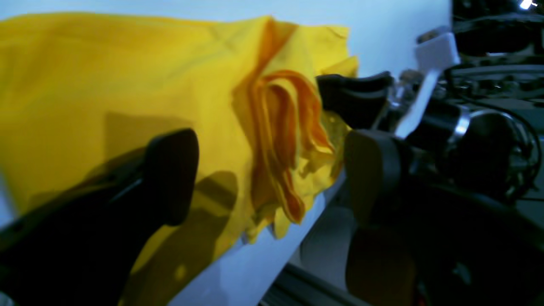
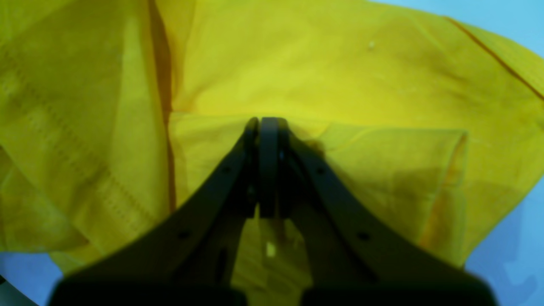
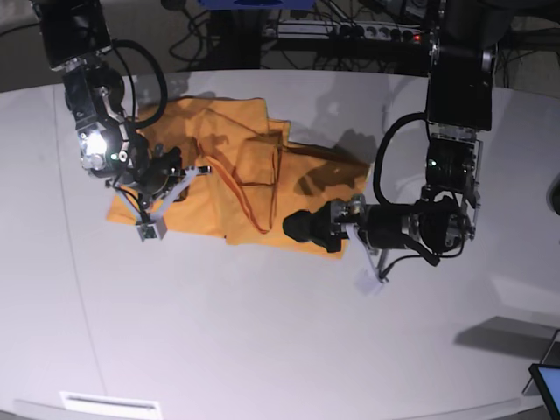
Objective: Fold the T-shirt properly
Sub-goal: 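Lay the held end over the shirt body with the left gripper, then release the folded end with the left gripper and press it flat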
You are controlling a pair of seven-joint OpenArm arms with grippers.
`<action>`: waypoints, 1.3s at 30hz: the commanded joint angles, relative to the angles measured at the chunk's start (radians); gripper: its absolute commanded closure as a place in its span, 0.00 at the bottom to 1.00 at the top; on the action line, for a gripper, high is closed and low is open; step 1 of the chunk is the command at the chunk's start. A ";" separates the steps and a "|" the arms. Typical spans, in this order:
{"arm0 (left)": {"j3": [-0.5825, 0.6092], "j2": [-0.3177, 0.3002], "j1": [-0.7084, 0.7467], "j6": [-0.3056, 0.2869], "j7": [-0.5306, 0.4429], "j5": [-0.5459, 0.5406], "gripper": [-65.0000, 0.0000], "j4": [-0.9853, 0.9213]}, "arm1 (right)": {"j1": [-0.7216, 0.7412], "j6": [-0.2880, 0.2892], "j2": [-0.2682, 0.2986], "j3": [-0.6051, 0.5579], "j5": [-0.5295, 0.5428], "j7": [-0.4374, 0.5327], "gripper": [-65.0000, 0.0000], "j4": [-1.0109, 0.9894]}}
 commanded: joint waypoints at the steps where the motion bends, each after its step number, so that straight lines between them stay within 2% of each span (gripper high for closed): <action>1: -0.042 -0.012 -0.031 -0.005 -0.014 -0.037 0.21 0.039 | -0.002 -0.017 0.013 0.004 -0.031 -0.044 1.00 -0.013; 4: -0.099 -0.029 -0.030 -0.005 -0.014 -0.038 0.21 0.071 | -0.002 -0.017 0.013 0.004 -0.031 -0.044 1.00 -0.014; 11: -0.056 -0.056 0.016 -0.005 -0.014 -0.030 0.21 0.071 | -0.001 -0.017 0.013 0.006 -0.031 -0.044 1.00 -0.014; 19: -0.051 -0.033 0.010 -0.005 -0.014 -0.027 0.24 0.071 | 0.001 -0.017 0.010 0.006 -0.031 -0.044 1.00 -0.011; 20: -0.051 -0.033 0.015 -0.005 -0.014 -0.027 0.28 0.071 | 0.001 -0.017 0.010 0.006 -0.031 -0.044 1.00 -0.009; 22: -0.050 -0.033 0.016 -0.005 -0.014 -0.027 0.46 0.071 | 0.001 -0.017 0.010 0.006 -0.031 -0.044 1.00 -0.008; 26: -0.051 -0.033 0.010 -0.005 -0.014 -0.027 0.93 0.071 | 0.001 -0.017 0.010 0.006 -0.031 -0.046 1.00 -0.008; 27: -0.051 -0.033 0.010 -0.005 -0.014 -0.027 1.00 0.071 | 0.001 -0.017 0.010 0.006 -0.031 -0.046 1.00 -0.008; 33: -0.059 -0.027 0.035 -0.005 -0.014 -0.033 1.00 0.021 | -0.002 -0.017 0.010 0.006 -0.031 -0.046 1.00 -0.006; 39: -0.053 0.045 0.046 -0.007 -0.014 -0.033 1.00 -0.119 | -0.004 -0.017 0.010 0.006 -0.031 -0.046 1.00 -0.006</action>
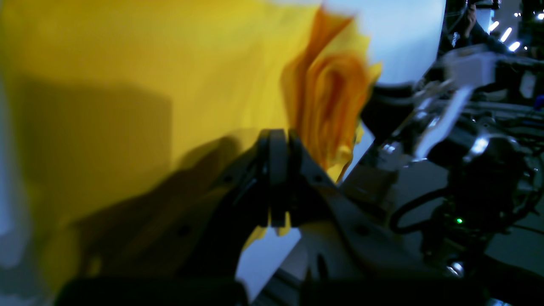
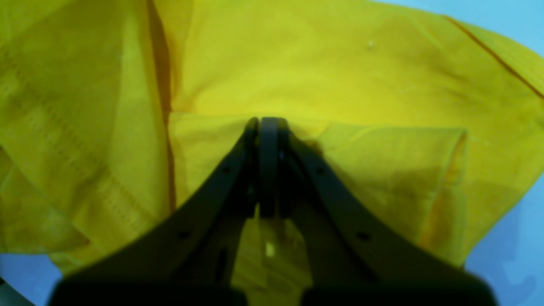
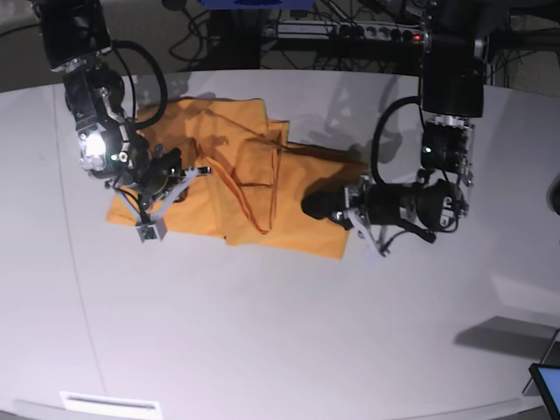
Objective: Fold the T-shirt properly
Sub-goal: 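Release the folded end with the left gripper and press it flat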
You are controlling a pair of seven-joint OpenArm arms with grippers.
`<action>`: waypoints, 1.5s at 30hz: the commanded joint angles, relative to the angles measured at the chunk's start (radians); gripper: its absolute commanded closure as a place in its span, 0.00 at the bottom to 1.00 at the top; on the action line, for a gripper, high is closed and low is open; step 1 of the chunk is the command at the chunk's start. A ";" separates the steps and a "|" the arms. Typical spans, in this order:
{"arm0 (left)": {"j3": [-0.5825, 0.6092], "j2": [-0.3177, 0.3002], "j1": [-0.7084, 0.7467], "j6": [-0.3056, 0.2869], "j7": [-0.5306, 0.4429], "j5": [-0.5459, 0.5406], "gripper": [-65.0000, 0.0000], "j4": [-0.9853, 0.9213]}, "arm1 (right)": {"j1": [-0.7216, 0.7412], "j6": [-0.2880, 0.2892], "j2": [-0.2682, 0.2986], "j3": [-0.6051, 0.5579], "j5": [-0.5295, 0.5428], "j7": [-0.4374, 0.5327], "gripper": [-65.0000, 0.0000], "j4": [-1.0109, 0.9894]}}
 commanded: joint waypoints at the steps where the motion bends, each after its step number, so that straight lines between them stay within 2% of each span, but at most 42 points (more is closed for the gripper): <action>1: -0.006 -0.004 -0.030 -0.008 -0.007 -0.040 1.00 0.021 | -0.006 -0.017 0.011 0.005 -0.027 -0.046 1.00 -0.006; 6: -0.005 0.027 -0.030 -0.068 -0.007 -0.033 1.00 0.010 | -0.007 -0.017 0.011 0.005 -0.027 -0.046 1.00 -0.006; 8: -0.005 0.027 -0.029 -0.068 -0.007 -0.033 1.00 -0.005 | -0.007 -0.017 0.011 0.005 -0.027 -0.048 1.00 -0.004; 16: -0.006 0.021 -0.030 0.014 -0.007 -0.032 1.00 -0.191 | -0.009 -0.017 0.012 0.005 -0.027 -0.049 1.00 -0.004; 21: -0.006 0.021 -0.036 0.015 -0.007 -0.032 1.00 -0.214 | -0.007 -0.017 0.012 0.005 -0.027 -0.046 1.00 -0.003; 23: -0.006 0.021 -0.040 0.015 -0.007 -0.007 1.00 -0.208 | -0.006 -0.017 0.014 0.005 -0.027 -0.046 1.00 0.008; 25: -0.008 0.022 -0.041 0.024 -0.007 0.062 1.00 -0.185 | -0.007 -0.017 0.014 0.007 -0.027 -0.049 1.00 0.039; 29: -0.012 0.027 -0.032 0.139 -0.007 0.122 1.00 -0.076 | -0.012 -0.017 0.016 0.010 -0.027 -0.054 1.00 0.077; 33: -0.012 0.024 -0.036 0.208 -0.007 0.122 1.00 0.019 | -0.015 -0.017 0.014 0.044 -0.027 -0.057 1.00 0.077; 38: -0.009 0.022 -0.050 0.377 -0.007 0.126 1.00 0.067 | -0.015 -0.017 0.014 0.045 -0.027 -0.075 1.00 0.077; 40: -0.005 0.021 -0.066 0.397 -0.007 0.128 1.00 0.062 | -0.015 -0.017 0.014 0.045 -0.027 -0.074 1.00 0.077; 45: 0.002 0.021 -0.070 0.399 -0.007 0.129 1.00 0.062 | -0.015 -0.017 0.011 0.044 -0.027 -0.072 1.00 0.077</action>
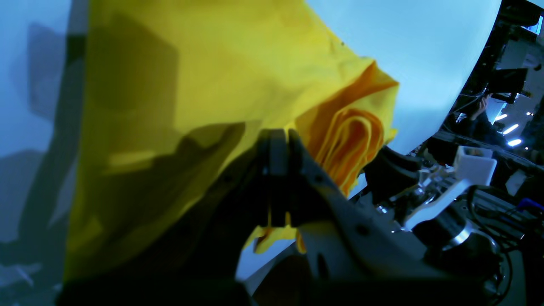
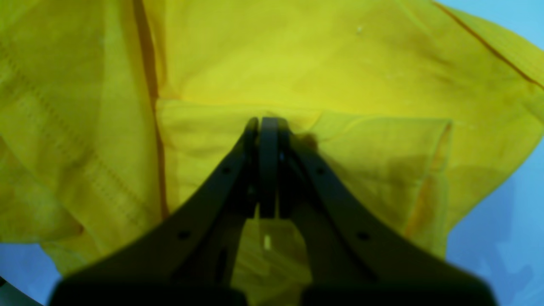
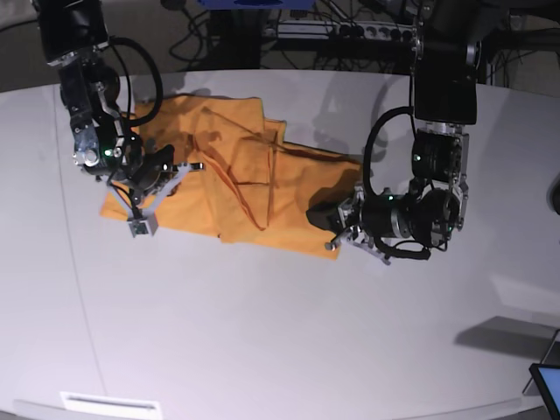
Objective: Fold the T-shirt properly
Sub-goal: 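Release the folded end with the left gripper and press it flat, then reach the right gripper across the shirt toward the left gripper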
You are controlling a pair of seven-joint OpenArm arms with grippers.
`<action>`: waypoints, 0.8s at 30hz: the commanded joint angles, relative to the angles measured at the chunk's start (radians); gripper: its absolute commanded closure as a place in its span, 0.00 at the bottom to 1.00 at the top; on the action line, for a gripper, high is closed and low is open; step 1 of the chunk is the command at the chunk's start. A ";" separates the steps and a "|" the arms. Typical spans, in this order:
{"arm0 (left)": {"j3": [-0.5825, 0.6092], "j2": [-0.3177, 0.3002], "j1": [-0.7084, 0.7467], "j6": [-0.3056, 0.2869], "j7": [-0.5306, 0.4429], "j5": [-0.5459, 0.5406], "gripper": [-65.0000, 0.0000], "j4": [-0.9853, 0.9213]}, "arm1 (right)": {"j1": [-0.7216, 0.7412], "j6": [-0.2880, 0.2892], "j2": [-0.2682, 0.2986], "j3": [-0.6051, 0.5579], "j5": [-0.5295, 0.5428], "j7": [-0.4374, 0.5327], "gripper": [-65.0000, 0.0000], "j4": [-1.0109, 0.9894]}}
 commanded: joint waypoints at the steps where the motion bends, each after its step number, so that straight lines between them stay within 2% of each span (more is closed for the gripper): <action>1: 0.018 -0.004 -0.030 -0.005 0.004 -0.015 1.00 0.014 | 0.010 -0.005 0.008 0.007 -0.004 -0.005 1.00 0.014; 7: 0.121 0.003 -0.032 -0.005 0.004 0.147 1.00 0.023 | 0.010 -0.005 0.008 0.007 -0.004 -0.008 1.00 0.014; 11: 0.134 0.005 -0.041 0.005 0.004 0.150 1.00 0.023 | 0.010 -0.005 0.008 0.007 -0.004 -0.008 1.00 0.014; 13: 0.136 0.000 -0.052 0.051 0.004 0.150 1.00 0.023 | 0.010 -0.005 0.008 0.007 -0.004 -0.008 1.00 0.014; 15: 0.134 -0.004 -0.056 0.071 0.004 0.150 1.00 0.018 | 0.007 -0.005 0.008 0.007 -0.004 -0.008 1.00 0.014; 24: 0.128 -0.060 -0.030 0.076 0.004 0.152 1.00 0.014 | 0.004 -0.005 0.011 0.008 -0.004 -0.002 1.00 0.016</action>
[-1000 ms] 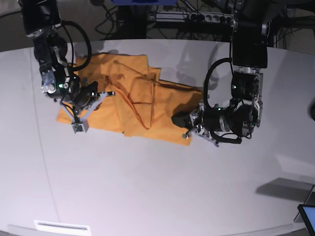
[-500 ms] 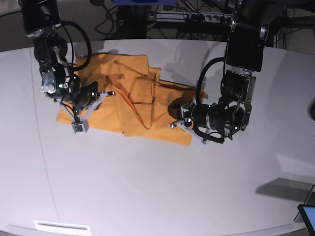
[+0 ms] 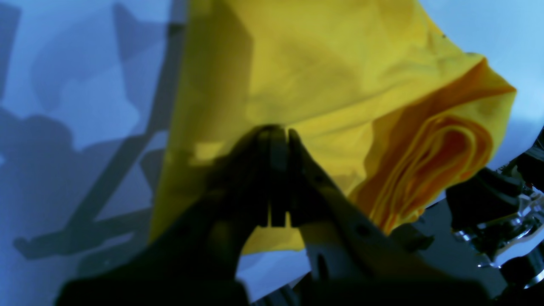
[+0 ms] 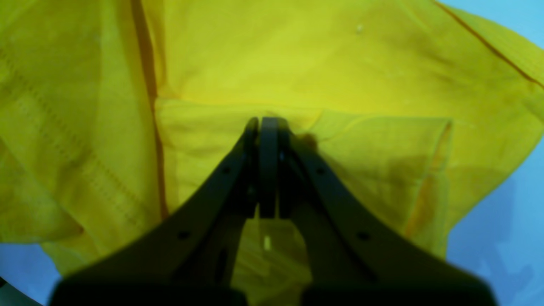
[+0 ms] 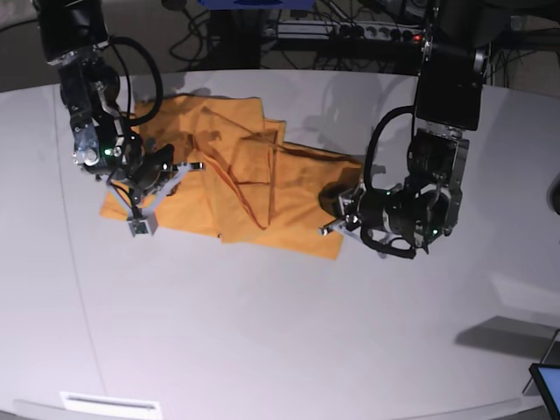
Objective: Fold the T-shirt properly
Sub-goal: 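Reach the right gripper across the shirt toward the left gripper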
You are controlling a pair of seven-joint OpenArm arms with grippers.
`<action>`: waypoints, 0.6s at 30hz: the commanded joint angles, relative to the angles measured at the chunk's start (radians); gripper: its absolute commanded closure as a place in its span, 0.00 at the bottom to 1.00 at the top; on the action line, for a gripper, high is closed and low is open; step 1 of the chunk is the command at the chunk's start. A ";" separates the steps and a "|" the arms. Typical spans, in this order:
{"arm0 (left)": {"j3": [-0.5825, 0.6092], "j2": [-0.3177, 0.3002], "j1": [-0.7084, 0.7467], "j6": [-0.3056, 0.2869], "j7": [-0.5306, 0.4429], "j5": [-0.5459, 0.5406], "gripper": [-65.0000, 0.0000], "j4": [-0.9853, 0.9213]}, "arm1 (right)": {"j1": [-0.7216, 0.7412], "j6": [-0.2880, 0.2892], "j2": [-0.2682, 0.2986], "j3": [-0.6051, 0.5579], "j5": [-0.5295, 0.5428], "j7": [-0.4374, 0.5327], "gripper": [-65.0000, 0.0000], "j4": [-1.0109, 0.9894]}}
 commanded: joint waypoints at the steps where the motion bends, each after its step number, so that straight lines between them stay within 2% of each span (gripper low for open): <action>1: -0.004 -0.012 -0.015 0.000 0.003 -0.007 1.00 0.013 | 0.007 -0.005 0.011 0.006 -0.004 -0.005 1.00 0.015; 7: 0.002 -0.016 0.008 0.000 0.003 0.119 1.00 0.013 | -0.008 -0.005 0.008 0.008 -0.004 -0.008 1.00 0.114; 16: -0.004 -0.024 0.008 0.000 0.003 0.114 1.00 0.015 | -0.062 -0.002 0.006 0.002 0.002 -0.002 1.00 0.275; 18: -0.006 -0.024 0.008 0.000 0.003 0.114 1.00 0.018 | -0.065 0.000 0.003 -0.010 0.031 -0.002 1.00 0.281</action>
